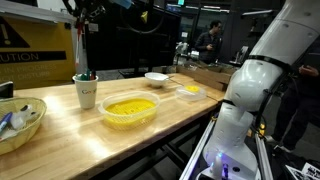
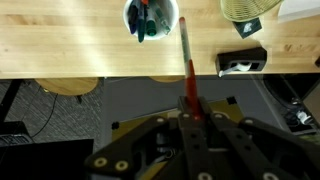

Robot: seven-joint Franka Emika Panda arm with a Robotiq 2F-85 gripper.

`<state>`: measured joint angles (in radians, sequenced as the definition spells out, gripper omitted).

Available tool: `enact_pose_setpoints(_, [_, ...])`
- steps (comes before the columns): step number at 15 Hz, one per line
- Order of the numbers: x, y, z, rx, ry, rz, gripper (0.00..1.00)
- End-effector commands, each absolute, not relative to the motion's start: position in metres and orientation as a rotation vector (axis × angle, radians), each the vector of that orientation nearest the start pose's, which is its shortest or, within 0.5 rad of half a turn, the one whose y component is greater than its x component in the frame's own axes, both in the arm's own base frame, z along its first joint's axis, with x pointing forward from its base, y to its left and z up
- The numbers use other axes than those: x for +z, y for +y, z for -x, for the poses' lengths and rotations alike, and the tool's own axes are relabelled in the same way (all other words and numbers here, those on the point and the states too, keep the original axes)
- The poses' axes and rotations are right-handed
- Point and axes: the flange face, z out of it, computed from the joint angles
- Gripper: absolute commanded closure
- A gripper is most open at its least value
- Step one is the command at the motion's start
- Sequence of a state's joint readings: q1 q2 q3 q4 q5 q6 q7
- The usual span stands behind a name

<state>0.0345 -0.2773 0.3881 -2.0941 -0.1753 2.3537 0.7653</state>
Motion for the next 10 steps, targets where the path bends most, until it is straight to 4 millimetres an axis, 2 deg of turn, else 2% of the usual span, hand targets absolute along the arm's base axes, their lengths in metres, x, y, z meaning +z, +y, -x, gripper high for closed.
enact_pose_setpoints(1, [0.588,0.249,-0.495,-0.828,0.231,2.99,0.97])
enact_pose_setpoints(5, [0.581,0.269,-0.512,-0.807,0.136,3.046,0.97])
enact_pose_setpoints(10, [0.57,0.293,-0.51,-0.845,0.001,3.115,0.97])
